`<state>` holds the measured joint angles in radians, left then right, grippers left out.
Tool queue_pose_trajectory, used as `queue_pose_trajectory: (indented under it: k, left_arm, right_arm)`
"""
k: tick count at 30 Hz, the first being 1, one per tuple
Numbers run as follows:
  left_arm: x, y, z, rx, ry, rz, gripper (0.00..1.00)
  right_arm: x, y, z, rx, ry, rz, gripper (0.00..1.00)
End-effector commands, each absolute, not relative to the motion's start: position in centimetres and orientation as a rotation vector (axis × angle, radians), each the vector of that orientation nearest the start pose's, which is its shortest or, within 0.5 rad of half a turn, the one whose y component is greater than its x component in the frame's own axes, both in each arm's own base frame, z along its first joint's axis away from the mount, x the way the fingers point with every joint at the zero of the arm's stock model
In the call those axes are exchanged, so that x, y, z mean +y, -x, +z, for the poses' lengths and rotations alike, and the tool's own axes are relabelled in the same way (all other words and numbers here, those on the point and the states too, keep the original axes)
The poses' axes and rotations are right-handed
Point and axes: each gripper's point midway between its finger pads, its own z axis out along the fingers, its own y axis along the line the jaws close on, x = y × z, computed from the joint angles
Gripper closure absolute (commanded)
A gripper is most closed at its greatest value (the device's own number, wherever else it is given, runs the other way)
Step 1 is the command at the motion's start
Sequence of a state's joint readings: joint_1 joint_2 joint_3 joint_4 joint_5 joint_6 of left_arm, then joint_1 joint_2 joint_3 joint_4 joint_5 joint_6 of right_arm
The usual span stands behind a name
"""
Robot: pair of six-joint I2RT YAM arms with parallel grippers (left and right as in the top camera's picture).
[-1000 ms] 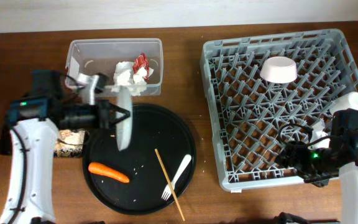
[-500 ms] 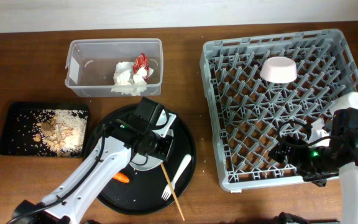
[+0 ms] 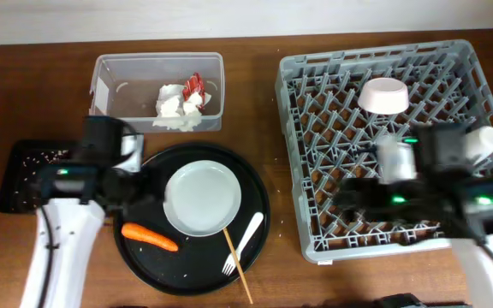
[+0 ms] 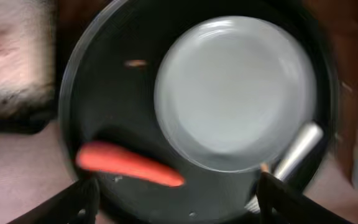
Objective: Sort waste into correct bins and load items into the dishwasher rack
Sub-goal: 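Grasp the grey plate's rim with the right gripper from the round tray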
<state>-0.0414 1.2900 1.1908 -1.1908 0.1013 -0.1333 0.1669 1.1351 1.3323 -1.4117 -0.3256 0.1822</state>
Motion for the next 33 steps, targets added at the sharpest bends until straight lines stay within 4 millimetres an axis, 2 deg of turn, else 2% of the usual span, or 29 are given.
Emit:
queue_pose_trajectory:
  k: [1,2,4,6,7,8,10,12,15,20,21,23,26,28,30,33]
  left_arm:
    - [1.1,-26.3,16.7,2.837,0.419,-0.140,0.19]
    - [1.6,-26.3,16.7,2.832,0.447,-0.137,0.19]
    - [2.3,-26.3,16.7,2.824,0.483,-0.131,0.19]
    - [2.3,-26.3,16.7,2.824,0.483,-0.131,0.19]
    - [2.3,-26.3,16.7,2.824,0.483,-0.131,0.19]
    - [2.3,-26.3,16.7,2.824,0.483,-0.131,0.18]
    - [2.3,-26.3,16.7,2.824,0.483,-0.130,0.19]
    - [2.3,-26.3,16.7,2.823,0.482,-0.130,0.18]
    - [2.3,-26.4,16.7,2.821,0.482,-0.130,0.18]
    - [2.3,-26.4,16.7,2.822,0.482,-0.130,0.18]
    - [2.3,-26.4,16.7,2.822,0.482,-0.130,0.18]
    - [2.3,-26.4,16.7,2.822,0.482,-0.130,0.18]
    - [2.3,-26.3,16.7,2.823,0.482,-0.130,0.18]
    - [2.3,-26.3,16.7,2.824,0.482,-0.131,0.18]
    - [2.3,-26.3,16.7,2.823,0.482,-0.130,0.18]
    - [2.3,-26.3,16.7,2.823,0.482,-0.130,0.18]
  right_arm:
    - [13.6,-21.8,22.0,2.851,0.256,0.430,0.03]
    - [14.8,-22.2,21.3,2.858,0.305,0.404,0.03]
    - [19.0,-24.2,18.6,2.853,0.480,0.310,0.04]
    - [22.2,-27.1,16.5,2.812,0.555,0.208,0.03]
    - [24.9,-29.7,14.8,2.788,0.569,0.212,0.03]
    - [26.0,-30.8,13.7,2.784,0.570,0.223,0.04]
    - [27.7,-31.8,11.5,2.800,0.565,0.280,0.08]
    - [29.2,-32.5,8.8,2.846,0.484,0.334,0.15]
    - [29.5,-32.7,6.1,2.909,0.400,0.325,0.26]
    - [30.6,-30.7,2.0,3.043,0.389,0.355,0.42]
    - [30.8,-30.4,1.7,3.050,0.401,0.352,0.51]
    - [31.2,-30.1,1.7,3.046,0.418,0.354,0.72]
    - [31.0,-30.0,1.8,3.051,0.415,0.347,0.96]
    - [30.3,-30.9,3.2,2.999,0.402,0.290,0.96]
    - [28.1,-32.9,6.8,2.908,0.340,0.168,0.96]
    - [22.0,-36.2,15.6,2.722,0.171,-0.030,0.96]
